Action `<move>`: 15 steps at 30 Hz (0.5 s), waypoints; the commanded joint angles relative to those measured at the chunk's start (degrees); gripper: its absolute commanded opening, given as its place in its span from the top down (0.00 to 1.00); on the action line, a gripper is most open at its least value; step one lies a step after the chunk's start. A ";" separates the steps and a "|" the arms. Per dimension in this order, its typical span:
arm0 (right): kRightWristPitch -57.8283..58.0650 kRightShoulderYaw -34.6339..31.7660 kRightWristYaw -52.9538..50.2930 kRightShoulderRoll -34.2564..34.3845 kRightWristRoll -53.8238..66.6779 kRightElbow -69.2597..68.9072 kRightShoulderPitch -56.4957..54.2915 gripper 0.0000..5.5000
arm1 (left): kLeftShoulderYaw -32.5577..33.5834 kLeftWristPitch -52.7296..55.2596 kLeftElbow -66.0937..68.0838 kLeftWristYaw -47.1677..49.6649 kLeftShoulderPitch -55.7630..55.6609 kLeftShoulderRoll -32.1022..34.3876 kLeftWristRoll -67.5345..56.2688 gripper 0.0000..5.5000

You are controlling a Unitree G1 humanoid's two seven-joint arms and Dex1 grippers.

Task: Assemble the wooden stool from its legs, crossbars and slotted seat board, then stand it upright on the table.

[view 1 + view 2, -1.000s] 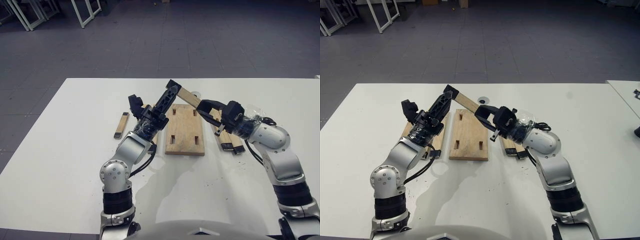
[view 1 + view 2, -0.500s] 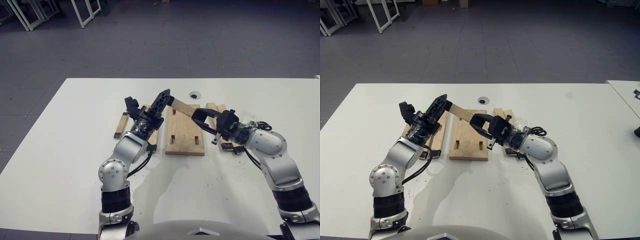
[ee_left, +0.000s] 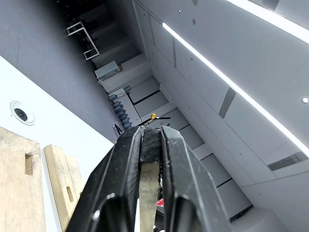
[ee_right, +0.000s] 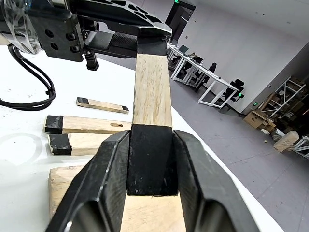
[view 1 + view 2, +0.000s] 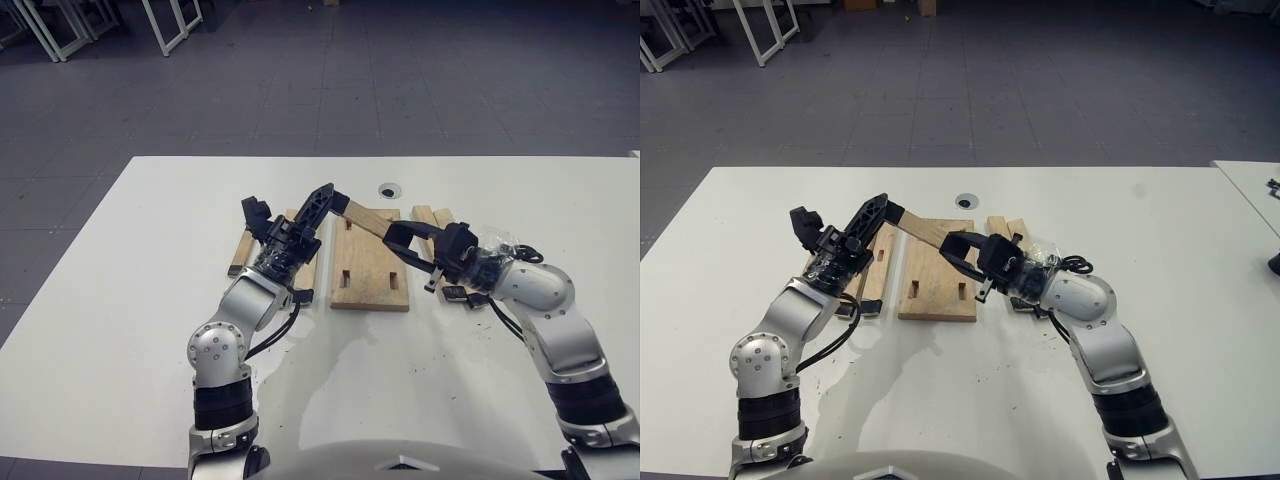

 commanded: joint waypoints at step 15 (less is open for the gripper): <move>-0.30 -0.09 -3.18 -4.69 -9.82 5.24 3.67 0.52 | 2.30 -15.20 3.31 1.54 -3.46 17.34 41.86 0.92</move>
